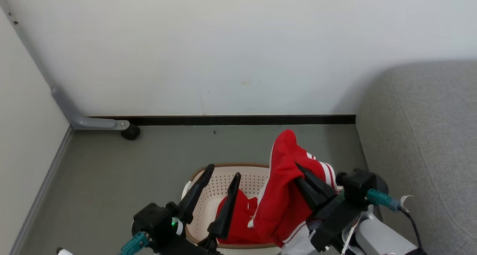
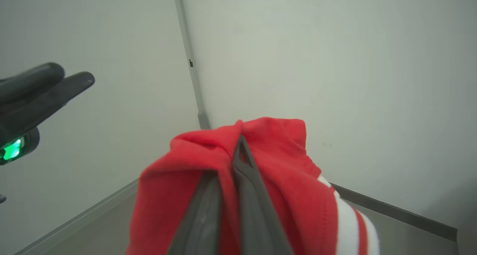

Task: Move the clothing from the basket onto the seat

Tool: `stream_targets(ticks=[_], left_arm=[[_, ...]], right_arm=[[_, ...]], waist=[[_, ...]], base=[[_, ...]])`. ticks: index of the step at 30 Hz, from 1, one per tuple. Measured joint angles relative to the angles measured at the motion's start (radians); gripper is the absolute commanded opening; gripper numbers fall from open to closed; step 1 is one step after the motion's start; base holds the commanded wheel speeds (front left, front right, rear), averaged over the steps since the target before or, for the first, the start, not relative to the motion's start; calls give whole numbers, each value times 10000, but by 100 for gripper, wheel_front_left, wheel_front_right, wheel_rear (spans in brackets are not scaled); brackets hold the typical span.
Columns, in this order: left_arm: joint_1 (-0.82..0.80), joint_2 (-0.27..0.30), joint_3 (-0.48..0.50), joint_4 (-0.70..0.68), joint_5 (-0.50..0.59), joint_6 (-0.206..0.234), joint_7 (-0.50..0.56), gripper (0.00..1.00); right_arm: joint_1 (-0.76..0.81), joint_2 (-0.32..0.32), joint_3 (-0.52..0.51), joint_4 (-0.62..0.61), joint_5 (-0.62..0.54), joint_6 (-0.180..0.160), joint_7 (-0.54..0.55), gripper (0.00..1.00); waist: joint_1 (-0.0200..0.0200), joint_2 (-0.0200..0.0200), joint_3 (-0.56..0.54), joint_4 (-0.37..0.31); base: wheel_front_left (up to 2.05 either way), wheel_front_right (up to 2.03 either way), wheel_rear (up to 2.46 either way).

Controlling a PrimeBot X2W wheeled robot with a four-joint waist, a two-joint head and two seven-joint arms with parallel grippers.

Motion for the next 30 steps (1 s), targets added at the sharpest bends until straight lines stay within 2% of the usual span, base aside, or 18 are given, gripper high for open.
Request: stream_targets(ticks=[10,30], left_arm=[[493,44,-65,63,240,-4,-151,100],[505,13,-42,-59,353,-54,-257,100]], right_arm=[[249,-33,-82,-431,-146,0,0,0],[810,-514,-1032,-1498,-656,-2,0,0]], waist=[[0,0,160,-1048],[0,-1,410,-3674]], base=[[0,0,0],[0,0,0]])
